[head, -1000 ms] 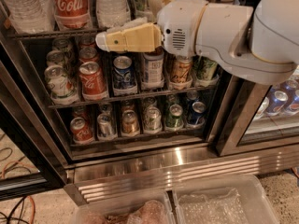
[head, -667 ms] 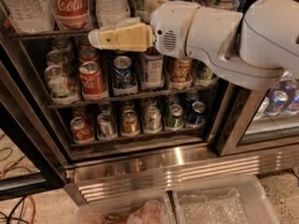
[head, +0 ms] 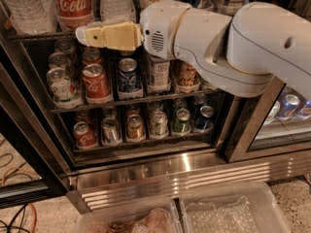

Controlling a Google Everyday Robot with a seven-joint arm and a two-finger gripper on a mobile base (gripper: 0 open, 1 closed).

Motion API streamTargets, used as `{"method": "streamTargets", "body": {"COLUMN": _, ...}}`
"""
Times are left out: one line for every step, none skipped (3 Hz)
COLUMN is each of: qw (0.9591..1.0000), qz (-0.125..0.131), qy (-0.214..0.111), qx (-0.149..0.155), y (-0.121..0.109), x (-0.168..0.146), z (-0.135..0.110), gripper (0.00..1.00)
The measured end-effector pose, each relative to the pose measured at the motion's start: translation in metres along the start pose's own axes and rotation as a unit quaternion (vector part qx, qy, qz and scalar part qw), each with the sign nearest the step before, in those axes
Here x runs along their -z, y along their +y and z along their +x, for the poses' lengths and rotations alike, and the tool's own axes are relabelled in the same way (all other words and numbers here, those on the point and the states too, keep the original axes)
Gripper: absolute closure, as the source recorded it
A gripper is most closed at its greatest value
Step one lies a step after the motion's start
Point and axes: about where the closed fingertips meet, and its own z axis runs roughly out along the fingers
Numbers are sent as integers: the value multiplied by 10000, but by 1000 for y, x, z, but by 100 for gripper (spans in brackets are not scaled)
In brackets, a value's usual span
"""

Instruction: Pick water bottle from top shelf of fridge

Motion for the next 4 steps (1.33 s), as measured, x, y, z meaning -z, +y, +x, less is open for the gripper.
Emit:
{"method": "streamTargets", "body": {"qw": 10000, "qz": 25, "qy": -11, "qx": 45, "y": 1, "x": -5, "z": -2, "gripper": 6}}
{"method": "streamTargets", "body": {"qw": 9998, "qz": 209, "qy": -5, "qx": 17, "y": -7, "x": -5, "z": 3, "gripper": 6}}
{"method": "streamTargets", "body": {"qw": 9988, "qz": 492, "qy": -41, "qx": -56, "y": -16, "x": -4, "z": 8, "gripper": 7}}
{"method": "streamTargets", "body": {"qw": 9978, "qz": 645, "qy": -79, "qx": -95, "y": -25, "x": -3, "z": 12, "gripper": 6}}
